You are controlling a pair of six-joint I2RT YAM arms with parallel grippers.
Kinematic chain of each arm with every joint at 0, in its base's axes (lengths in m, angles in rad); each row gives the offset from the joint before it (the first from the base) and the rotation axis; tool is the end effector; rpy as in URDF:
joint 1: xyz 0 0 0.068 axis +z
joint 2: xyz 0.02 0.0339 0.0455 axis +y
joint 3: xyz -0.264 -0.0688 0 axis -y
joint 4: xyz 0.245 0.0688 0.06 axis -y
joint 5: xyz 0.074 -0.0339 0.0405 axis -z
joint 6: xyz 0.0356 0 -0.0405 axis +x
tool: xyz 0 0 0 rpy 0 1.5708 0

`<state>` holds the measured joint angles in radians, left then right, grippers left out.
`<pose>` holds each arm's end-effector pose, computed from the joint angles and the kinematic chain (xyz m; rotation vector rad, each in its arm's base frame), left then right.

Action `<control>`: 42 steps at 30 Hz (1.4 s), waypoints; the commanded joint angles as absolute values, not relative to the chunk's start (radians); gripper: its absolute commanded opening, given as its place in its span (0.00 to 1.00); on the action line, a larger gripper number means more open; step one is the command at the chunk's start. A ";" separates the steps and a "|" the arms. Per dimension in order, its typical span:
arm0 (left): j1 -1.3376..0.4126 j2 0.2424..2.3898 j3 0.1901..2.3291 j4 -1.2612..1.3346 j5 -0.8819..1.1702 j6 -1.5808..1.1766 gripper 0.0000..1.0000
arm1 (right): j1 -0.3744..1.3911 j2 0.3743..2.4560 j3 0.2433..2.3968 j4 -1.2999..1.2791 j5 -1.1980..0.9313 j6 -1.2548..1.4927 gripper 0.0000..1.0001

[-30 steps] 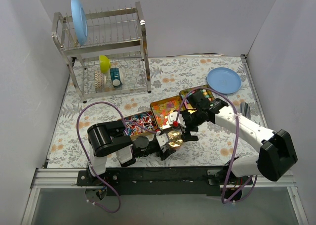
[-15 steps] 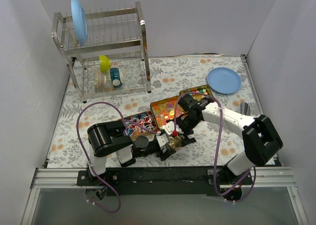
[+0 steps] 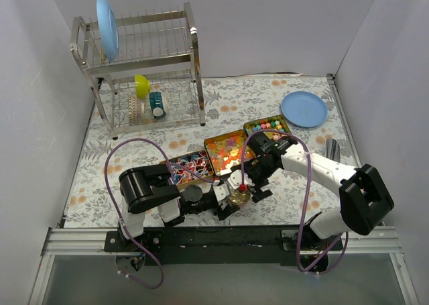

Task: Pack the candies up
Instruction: Screw the bottle lid onto the packing bottle.

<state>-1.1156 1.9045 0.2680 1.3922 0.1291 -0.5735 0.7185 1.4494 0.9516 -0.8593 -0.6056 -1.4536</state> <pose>0.1086 -0.2322 0.0881 0.6384 1.9166 -1.2652 0.1778 0.1824 0.2104 -2.3868 1.1566 0.6706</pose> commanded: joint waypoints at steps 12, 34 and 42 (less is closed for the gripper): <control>-1.106 1.928 0.259 1.321 0.127 -0.549 0.00 | 0.625 1.309 0.968 -1.134 -0.584 -1.379 0.91; -1.098 1.925 0.256 1.325 0.104 -0.575 0.00 | 0.750 1.606 1.186 -1.175 -0.666 -1.459 0.95; -1.081 1.930 0.261 1.321 0.121 -0.585 0.00 | 0.749 1.560 1.129 -1.151 -0.629 -1.422 0.93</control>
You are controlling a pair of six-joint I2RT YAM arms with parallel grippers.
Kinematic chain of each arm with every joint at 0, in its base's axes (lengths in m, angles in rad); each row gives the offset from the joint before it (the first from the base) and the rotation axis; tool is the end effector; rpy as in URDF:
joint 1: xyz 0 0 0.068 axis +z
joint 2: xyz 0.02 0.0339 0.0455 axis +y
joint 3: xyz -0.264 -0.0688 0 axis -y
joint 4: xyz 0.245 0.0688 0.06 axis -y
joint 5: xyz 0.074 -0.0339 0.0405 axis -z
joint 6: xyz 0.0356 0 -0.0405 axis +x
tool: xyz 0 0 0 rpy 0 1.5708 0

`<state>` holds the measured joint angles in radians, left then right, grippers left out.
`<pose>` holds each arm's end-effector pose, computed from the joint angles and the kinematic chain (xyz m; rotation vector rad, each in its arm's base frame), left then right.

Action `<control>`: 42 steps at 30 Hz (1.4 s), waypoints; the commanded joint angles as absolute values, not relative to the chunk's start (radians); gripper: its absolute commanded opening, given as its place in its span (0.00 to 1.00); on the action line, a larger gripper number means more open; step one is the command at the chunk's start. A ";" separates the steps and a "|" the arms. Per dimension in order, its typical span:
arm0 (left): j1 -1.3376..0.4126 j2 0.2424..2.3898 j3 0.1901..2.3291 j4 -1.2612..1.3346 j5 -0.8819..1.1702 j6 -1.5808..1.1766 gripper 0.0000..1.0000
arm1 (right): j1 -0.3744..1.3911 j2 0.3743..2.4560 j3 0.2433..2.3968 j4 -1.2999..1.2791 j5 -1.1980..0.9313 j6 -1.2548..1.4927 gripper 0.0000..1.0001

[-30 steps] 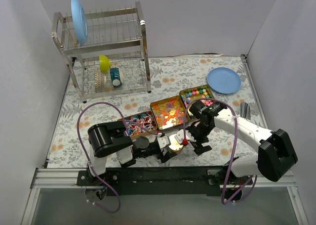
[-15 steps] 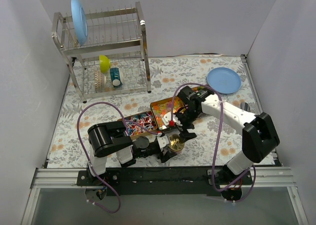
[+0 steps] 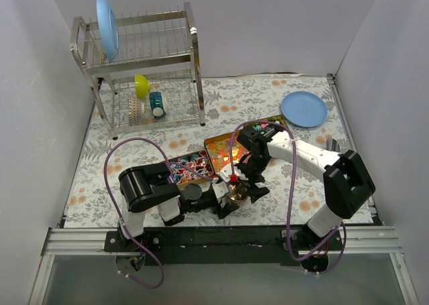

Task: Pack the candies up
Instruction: Screw the bottle lid onto the packing bottle.

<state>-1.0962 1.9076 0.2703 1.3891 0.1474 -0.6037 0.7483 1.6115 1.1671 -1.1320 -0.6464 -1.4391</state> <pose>0.1127 -0.2307 0.0874 0.6075 1.9388 -1.2847 0.1885 0.2043 0.2237 -2.4815 1.2857 0.8835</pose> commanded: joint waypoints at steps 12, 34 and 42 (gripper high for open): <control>-1.081 1.931 0.264 1.307 0.155 -0.584 0.00 | 0.772 1.583 1.204 -0.976 -0.672 -1.288 0.96; -1.057 1.944 0.275 1.301 0.124 -0.626 0.00 | 0.765 1.513 1.023 -1.072 -0.568 -1.295 0.94; -1.057 1.948 0.278 1.302 0.124 -0.627 0.00 | 0.764 1.439 0.951 -1.157 -0.581 -1.247 0.94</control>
<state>-1.0821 1.9213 0.2855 1.3884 0.1989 -0.6098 0.7559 1.4754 1.0245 -0.9333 -0.5568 -1.3201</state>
